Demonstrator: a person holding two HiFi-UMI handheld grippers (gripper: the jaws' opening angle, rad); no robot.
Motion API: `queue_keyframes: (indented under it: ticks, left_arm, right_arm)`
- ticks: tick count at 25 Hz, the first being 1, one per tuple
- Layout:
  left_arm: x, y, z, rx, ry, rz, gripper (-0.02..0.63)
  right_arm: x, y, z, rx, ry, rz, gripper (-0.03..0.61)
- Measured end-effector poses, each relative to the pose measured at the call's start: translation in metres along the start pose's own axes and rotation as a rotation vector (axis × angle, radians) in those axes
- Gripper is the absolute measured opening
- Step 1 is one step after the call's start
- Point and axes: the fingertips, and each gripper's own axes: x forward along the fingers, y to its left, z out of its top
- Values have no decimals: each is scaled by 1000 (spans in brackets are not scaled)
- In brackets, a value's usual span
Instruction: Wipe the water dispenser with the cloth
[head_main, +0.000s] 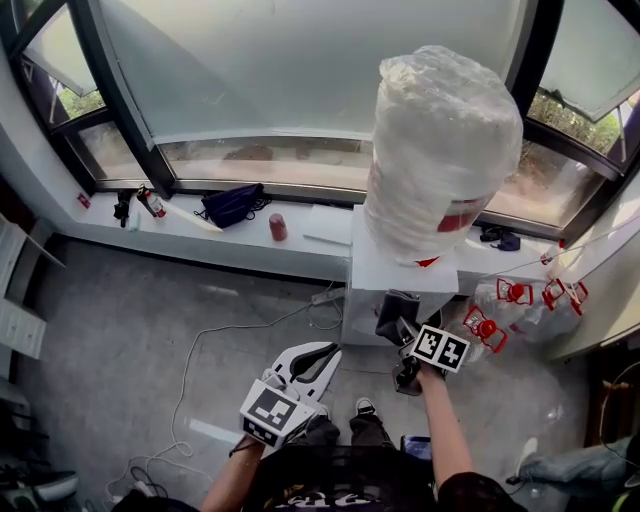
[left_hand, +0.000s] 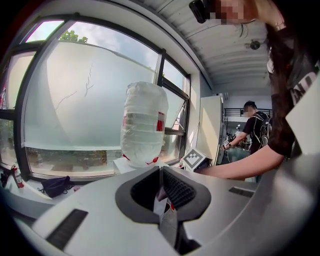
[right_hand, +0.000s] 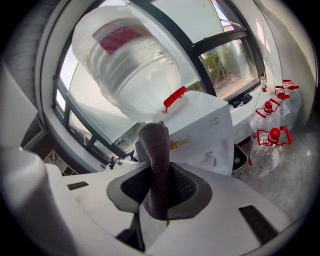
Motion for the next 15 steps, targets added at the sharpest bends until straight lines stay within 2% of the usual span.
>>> queue_keyframes:
  ticks: [7,11,15]
  left_arm:
    - [-21,26,-29,-13,1,-31,20]
    - [-21,37,-51,-21,18,-52,20]
    - [-13,45,-62,2,18,-73,20]
  right_arm:
    - [48,59,-49,-199,57,9,103]
    - [76,67,-66,-305,76,11,103]
    - [93,58,-57,-394,75,-39,103]
